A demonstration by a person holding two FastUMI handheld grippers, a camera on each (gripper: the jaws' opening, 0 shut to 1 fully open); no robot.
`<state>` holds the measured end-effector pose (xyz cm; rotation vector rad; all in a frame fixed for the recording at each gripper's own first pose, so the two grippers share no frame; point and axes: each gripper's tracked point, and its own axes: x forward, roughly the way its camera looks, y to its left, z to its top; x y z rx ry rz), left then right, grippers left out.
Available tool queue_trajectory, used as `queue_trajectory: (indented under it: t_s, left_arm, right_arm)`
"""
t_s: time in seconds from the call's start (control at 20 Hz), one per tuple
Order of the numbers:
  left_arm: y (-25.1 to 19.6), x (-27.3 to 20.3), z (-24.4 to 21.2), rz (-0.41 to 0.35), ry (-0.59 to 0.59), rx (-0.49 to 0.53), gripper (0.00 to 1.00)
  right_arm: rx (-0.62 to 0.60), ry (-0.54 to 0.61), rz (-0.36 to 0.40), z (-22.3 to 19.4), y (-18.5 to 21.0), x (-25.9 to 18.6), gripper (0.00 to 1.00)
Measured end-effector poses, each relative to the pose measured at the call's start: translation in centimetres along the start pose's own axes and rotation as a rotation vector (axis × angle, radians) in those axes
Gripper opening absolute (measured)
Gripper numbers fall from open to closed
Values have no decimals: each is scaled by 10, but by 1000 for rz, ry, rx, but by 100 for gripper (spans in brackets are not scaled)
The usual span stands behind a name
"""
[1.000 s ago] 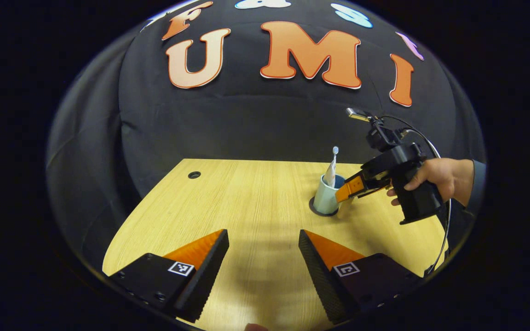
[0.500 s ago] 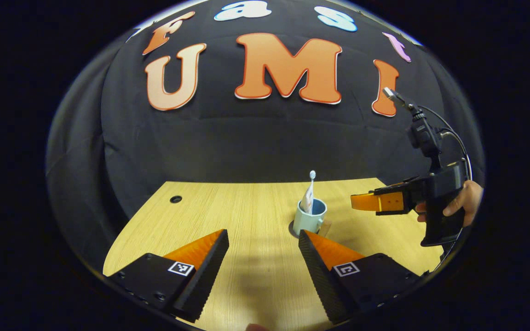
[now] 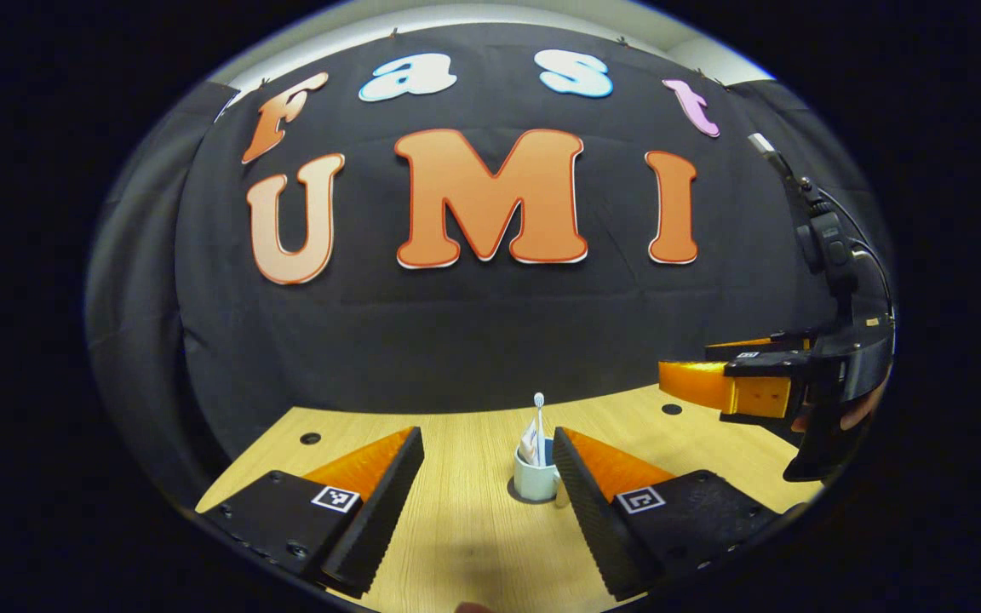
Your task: Put the toothbrush and toothpaste on the desktop into the cup, then pick up the cup and place it on the coaster on the desktop.
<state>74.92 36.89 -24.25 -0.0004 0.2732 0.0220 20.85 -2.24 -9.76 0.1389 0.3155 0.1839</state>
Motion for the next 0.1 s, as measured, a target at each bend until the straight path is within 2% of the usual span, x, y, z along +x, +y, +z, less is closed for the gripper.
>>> queue_trajectory:
  t_s: [0.1]
  left_arm:
    - [-7, -3, 6, -10, -29, -4, 93]
  right_arm:
    - [-28, -85, -4, 13, -7, -14, 98]
